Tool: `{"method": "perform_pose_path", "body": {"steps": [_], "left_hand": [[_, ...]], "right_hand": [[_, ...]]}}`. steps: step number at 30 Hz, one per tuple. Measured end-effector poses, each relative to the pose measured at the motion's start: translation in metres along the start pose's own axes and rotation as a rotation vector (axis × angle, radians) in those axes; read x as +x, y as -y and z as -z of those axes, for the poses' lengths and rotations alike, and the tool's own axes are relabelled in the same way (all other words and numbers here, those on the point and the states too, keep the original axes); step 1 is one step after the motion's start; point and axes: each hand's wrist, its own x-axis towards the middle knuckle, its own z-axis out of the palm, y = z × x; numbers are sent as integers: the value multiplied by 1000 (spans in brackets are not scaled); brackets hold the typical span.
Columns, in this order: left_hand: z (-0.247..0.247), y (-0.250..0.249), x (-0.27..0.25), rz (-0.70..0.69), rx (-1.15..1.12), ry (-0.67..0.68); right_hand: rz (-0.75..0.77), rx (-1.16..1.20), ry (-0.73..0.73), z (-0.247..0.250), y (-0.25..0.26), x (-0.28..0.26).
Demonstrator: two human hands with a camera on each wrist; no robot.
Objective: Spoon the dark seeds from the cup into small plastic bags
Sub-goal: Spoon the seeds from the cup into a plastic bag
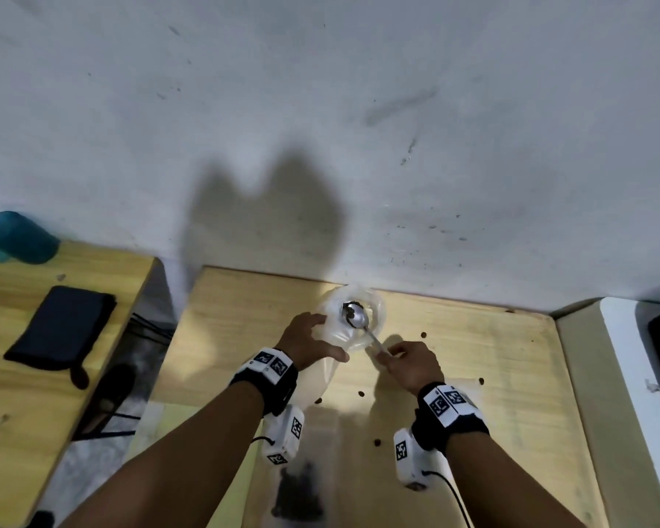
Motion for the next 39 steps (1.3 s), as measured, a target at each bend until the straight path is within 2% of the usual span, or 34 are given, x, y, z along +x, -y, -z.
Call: {"method": "perform_pose_path", "body": {"steps": [4, 6, 9, 11, 16, 18, 21, 26, 30, 34, 39], "left_hand": [[-4, -3, 16, 23, 104, 64], [-6, -3, 23, 30, 92, 60], [-6, -6, 28, 6, 77, 38], [-4, -7, 27, -28, 100, 11], [1, -2, 25, -127, 179, -23], [1, -1, 22, -183, 231, -10], [-1, 3, 20, -263, 254, -17], [2, 17, 19, -365, 171, -136], [2, 20, 18, -396, 173, -98], [-1, 17, 17, -320, 108, -34], [-2, 14, 20, -187, -47, -23]], "right_hand": [[38, 89, -222, -1, 5, 7], [58, 123, -271, 0, 8, 8], [99, 95, -262, 0, 13, 7], [137, 160, -291, 1, 12, 8], [224, 391, -528, 1, 11, 9], [257, 429, -530, -2, 13, 9], [269, 353, -559, -3, 14, 9], [228, 312, -631, 2, 14, 6], [180, 355, -634, -5, 13, 7], [106, 485, -605, -14, 12, 8], [-31, 609, -571, -23, 9, 13]]}}
